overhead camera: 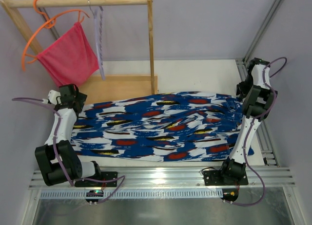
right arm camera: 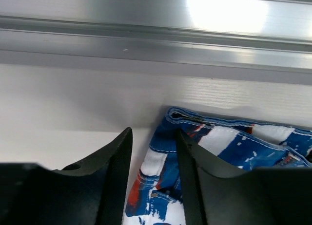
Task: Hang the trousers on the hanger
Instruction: Fold the trousers
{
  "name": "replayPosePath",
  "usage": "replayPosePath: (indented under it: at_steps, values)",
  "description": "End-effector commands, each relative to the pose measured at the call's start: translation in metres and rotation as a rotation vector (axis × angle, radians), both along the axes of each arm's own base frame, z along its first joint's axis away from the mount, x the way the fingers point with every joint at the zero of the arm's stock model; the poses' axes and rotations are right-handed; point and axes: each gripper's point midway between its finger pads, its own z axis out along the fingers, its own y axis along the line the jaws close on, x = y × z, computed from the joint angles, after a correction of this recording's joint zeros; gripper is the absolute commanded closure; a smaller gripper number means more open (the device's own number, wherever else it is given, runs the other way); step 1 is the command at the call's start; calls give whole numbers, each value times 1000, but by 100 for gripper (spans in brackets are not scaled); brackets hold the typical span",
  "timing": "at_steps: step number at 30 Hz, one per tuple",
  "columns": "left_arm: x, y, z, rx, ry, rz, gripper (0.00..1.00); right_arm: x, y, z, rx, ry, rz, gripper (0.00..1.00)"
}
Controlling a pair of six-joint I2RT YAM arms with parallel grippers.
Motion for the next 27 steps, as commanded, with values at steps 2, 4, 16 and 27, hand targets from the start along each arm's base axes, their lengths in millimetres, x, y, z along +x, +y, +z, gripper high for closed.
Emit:
replayPosePath:
  at_steps: [2, 4, 16, 27]
  values:
    - [4, 13, 4, 21, -14, 83, 8, -18, 13, -12, 5, 106, 61, 67]
    - [8, 13, 2, -9, -17, 118, 9, -17, 17, -12, -5, 100, 98, 95]
    - [35, 14, 4, -89, 11, 169, 11, 46, 11, 57, -120, -231, 303, 96]
    - [37, 13, -5, -119, 39, 189, 12, 40, 20, 79, -133, -309, 396, 96]
